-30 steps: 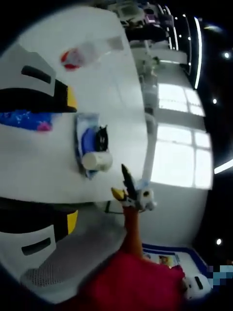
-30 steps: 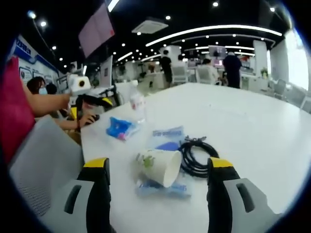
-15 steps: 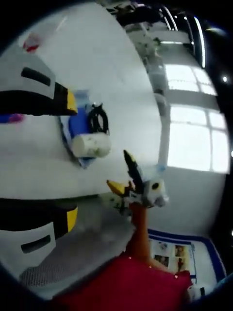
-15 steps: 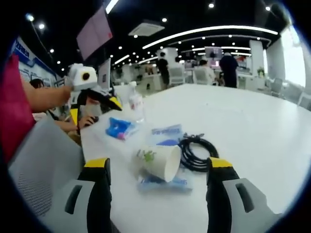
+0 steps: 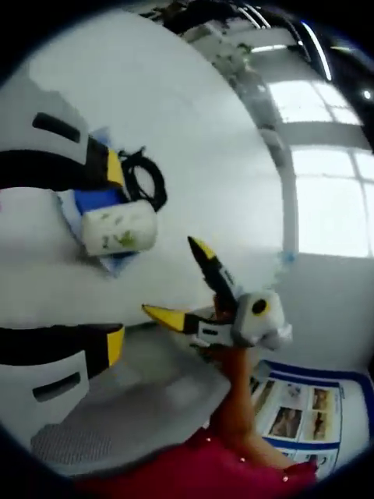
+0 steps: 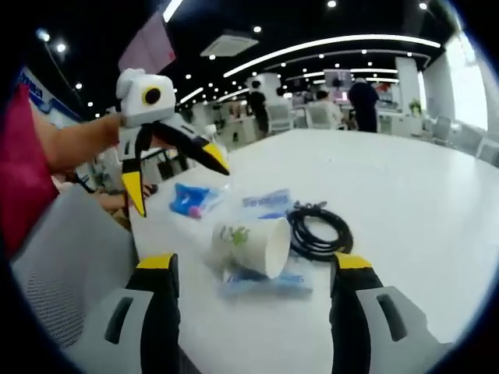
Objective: Arrange the tabletop items into an orderly group along one side of the table until the central work area is clear of visible clutter.
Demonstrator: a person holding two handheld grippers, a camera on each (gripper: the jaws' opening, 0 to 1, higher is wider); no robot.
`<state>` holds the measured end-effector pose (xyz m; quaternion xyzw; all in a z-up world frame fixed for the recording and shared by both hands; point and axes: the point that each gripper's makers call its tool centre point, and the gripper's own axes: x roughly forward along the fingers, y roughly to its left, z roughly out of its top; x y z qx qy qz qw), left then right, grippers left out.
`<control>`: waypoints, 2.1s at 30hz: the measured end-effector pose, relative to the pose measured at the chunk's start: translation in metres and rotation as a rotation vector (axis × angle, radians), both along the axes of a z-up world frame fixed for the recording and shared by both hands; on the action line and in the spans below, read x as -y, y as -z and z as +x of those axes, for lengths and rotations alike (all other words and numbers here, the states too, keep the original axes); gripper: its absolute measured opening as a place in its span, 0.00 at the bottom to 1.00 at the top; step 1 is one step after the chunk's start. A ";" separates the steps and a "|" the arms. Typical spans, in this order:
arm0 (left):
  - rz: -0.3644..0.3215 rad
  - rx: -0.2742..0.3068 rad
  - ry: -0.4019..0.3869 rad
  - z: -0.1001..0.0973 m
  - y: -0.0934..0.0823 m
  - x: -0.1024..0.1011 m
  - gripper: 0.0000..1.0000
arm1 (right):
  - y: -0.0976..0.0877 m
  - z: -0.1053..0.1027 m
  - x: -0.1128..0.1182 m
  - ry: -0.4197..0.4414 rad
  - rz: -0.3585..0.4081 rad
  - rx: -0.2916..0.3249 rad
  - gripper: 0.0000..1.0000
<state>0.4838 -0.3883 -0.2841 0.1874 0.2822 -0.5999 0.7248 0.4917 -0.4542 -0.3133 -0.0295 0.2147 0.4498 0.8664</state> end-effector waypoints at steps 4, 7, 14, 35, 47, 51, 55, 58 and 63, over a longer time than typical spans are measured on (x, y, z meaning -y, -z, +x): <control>0.024 -0.017 0.018 0.003 0.007 0.014 0.61 | 0.003 -0.001 0.003 0.008 0.008 -0.012 0.77; 0.056 -0.028 0.027 0.006 0.015 0.024 0.62 | 0.003 -0.002 0.003 0.010 0.015 -0.015 0.77; 0.185 -0.032 0.024 0.018 0.032 0.034 0.56 | 0.003 -0.001 0.005 0.018 0.029 -0.022 0.76; 0.419 -0.114 -0.007 0.037 0.064 0.040 0.53 | 0.006 0.001 0.007 0.031 0.047 -0.031 0.75; 0.511 -0.134 -0.017 0.042 0.077 0.041 0.51 | 0.010 0.001 0.008 0.035 0.051 -0.039 0.74; 0.512 -0.148 -0.027 0.041 0.081 0.042 0.50 | 0.012 0.001 0.008 0.033 0.047 -0.044 0.74; 0.523 -0.160 -0.034 0.041 0.086 0.040 0.48 | 0.014 0.000 0.008 0.032 0.045 -0.048 0.73; 0.523 -0.163 -0.040 0.042 0.088 0.039 0.45 | 0.014 0.000 0.008 0.032 0.044 -0.049 0.73; 0.508 -0.180 -0.060 0.043 0.089 0.040 0.44 | 0.015 0.000 0.007 0.027 0.041 -0.054 0.73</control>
